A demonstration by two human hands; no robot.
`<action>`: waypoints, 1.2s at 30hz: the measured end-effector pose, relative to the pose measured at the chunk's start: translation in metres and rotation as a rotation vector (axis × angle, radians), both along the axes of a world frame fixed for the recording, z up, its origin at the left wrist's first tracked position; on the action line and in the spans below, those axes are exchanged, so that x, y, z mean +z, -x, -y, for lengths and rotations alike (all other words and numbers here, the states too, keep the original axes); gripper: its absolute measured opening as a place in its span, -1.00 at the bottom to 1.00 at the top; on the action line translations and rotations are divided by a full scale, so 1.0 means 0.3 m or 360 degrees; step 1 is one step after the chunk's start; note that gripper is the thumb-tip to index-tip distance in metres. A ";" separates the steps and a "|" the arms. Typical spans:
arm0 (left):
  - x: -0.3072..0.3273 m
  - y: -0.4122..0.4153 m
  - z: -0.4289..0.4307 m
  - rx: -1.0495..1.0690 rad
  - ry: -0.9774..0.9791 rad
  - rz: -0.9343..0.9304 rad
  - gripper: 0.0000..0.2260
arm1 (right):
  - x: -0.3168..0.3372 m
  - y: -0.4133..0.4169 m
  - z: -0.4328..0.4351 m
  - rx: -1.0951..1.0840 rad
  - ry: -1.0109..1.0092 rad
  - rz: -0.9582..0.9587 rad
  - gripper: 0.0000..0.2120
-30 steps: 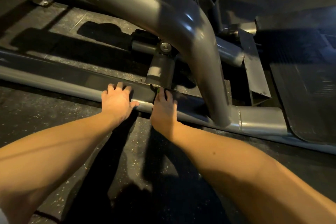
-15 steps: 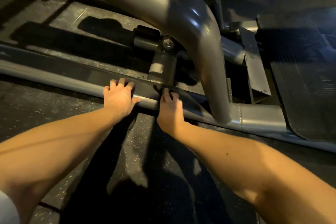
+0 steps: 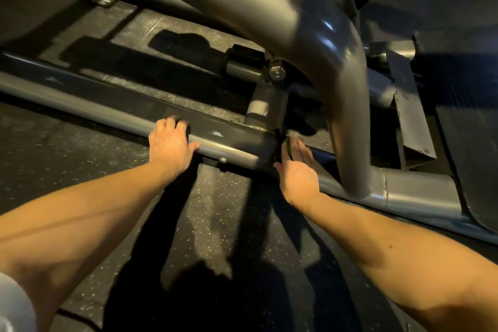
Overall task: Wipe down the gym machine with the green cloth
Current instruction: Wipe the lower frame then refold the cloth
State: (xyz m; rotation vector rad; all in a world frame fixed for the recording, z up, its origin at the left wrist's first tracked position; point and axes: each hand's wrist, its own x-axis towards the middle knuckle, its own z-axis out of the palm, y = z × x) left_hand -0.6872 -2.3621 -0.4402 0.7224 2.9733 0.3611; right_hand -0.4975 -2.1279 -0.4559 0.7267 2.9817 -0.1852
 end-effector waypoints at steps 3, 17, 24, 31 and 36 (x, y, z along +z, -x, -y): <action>-0.014 0.032 0.046 0.0066 -0.0067 -0.0008 -0.47 | -0.025 0.143 0.073 0.0067 -0.0015 -0.0043 -0.43; 0.003 0.143 0.121 -0.0343 0.0193 -0.0191 -0.41 | -0.015 0.106 0.116 0.0229 -0.0327 0.0184 -0.30; 0.022 0.170 0.129 -0.0432 0.0197 -0.0108 -0.36 | 0.031 0.066 0.057 0.0038 -0.0192 0.0364 -0.23; 0.002 0.181 0.132 -0.0435 0.0127 -0.0087 -0.44 | -0.025 0.048 0.023 0.0329 -0.0273 0.0107 -0.24; -0.046 0.160 0.135 -0.0351 -0.0084 -0.0025 -0.50 | -0.070 0.115 0.076 0.0456 -0.0347 -0.0045 -0.21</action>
